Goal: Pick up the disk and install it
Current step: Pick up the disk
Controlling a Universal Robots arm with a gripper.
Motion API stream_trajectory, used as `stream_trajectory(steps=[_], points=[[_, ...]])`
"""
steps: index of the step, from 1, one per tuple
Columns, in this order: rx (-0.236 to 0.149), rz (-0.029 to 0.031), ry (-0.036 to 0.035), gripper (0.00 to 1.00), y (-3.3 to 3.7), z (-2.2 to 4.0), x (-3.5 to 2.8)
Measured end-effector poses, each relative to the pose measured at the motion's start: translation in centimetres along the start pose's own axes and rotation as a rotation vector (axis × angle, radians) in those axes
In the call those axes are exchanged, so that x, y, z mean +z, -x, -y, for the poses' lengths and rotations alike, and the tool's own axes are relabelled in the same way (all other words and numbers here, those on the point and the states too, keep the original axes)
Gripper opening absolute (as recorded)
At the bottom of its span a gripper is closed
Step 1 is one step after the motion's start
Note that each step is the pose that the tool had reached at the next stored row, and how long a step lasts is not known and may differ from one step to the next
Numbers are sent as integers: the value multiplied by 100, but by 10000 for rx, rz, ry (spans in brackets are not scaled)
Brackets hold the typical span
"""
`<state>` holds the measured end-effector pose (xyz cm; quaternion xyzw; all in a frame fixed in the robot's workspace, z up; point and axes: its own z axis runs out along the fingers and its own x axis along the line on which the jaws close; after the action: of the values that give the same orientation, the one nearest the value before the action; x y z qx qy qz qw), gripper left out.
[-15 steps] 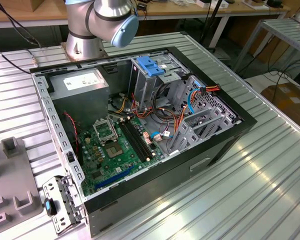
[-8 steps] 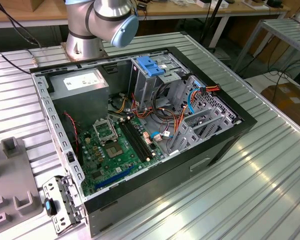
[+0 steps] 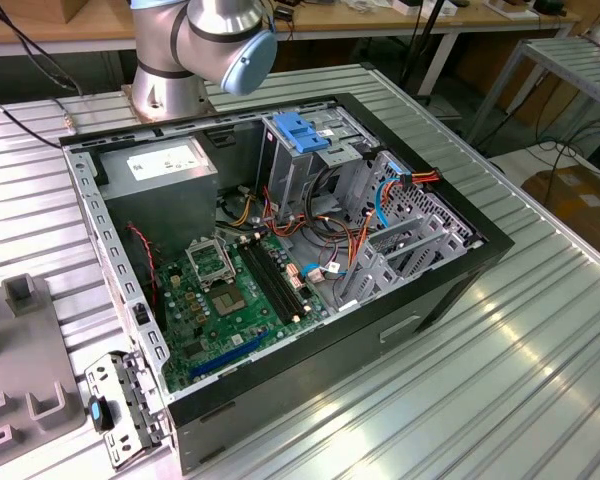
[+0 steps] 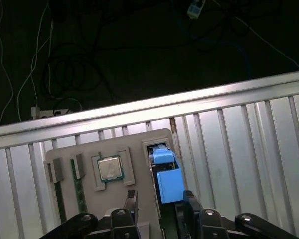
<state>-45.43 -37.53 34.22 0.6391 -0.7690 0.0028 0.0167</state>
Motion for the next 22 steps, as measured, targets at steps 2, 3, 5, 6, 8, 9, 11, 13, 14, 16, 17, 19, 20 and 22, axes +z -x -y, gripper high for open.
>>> stream_trajectory(steps=[2, 3, 5, 6, 8, 9, 11, 13, 14, 16, 17, 19, 20, 22], points=[[-42, 30, -158, 49, 2, -8, 9], [-55, 36, -191, 49, 2, -13, 12], [-100, 54, -234, 49, 2, -24, 22], [-144, 71, -235, 49, 1, -30, 29], [-274, 150, -225, 49, -1, -45, 46], [-333, 192, -218, 49, -2, -51, 52], [-474, 284, -205, 49, -3, -60, 64], [-670, 347, -199, 49, -2, -62, 75], [-739, 367, -196, 49, -2, -64, 78], [-830, 451, -184, 49, -6, -82, 89], [-876, 518, -175, 49, -10, -104, 99], [-956, 569, -168, 49, -15, -137, 116], [-1000, 579, -169, 49, -19, -156, 127], [-1168, 578, -168, 49, -21, -166, 151]])
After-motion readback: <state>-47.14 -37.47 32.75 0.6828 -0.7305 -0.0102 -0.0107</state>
